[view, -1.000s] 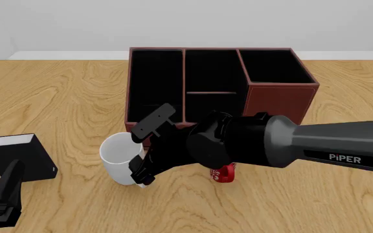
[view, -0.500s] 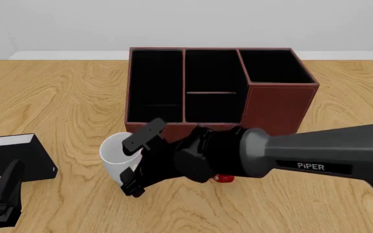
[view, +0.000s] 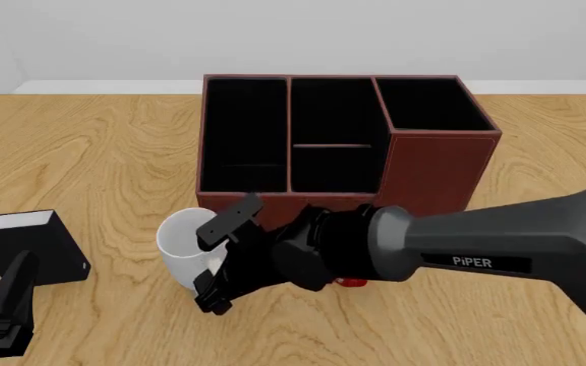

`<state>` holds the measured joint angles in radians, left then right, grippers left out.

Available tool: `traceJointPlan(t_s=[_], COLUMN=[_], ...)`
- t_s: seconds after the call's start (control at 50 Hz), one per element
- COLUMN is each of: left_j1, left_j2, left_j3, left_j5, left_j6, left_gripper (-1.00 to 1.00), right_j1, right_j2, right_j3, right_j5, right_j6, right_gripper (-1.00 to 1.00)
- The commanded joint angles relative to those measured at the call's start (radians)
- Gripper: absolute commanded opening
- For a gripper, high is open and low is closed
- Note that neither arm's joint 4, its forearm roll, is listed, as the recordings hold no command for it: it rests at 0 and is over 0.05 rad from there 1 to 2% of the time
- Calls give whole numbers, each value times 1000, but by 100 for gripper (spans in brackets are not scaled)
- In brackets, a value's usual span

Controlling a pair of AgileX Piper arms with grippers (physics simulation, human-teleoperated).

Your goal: Pick up the white mug and place it to the right of the caddy.

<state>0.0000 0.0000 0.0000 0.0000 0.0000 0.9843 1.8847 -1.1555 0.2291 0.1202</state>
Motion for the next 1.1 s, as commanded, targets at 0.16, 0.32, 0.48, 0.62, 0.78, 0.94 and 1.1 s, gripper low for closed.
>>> traceJointPlan(t_s=[0.16, 0.32, 0.48, 0.62, 0.78, 0.94, 1.1], left_j1=[0, 0, 0, 0, 0, 0, 0], left_j2=[0, 0, 0, 0, 0, 0, 0], left_j3=[0, 0, 0, 0, 0, 0, 0], left_j5=[0, 0, 0, 0, 0, 0, 0], left_j6=[0, 0, 0, 0, 0, 0, 0], left_gripper=[100, 100, 100, 100, 100, 100, 100], right_j1=[-3, -7, -13, -15, -25, -24, -34], right_j2=[14, 13, -13, -45, -90, -142, -188], right_j3=[1, 6, 23, 46, 73, 97, 126], right_j5=[-4, -9, -14, -15, -18, -20, -29], right_j6=[-8, -19, -44, -67, -95, -106, -118], right_gripper=[-100, -100, -100, -100, -100, -100, -100])
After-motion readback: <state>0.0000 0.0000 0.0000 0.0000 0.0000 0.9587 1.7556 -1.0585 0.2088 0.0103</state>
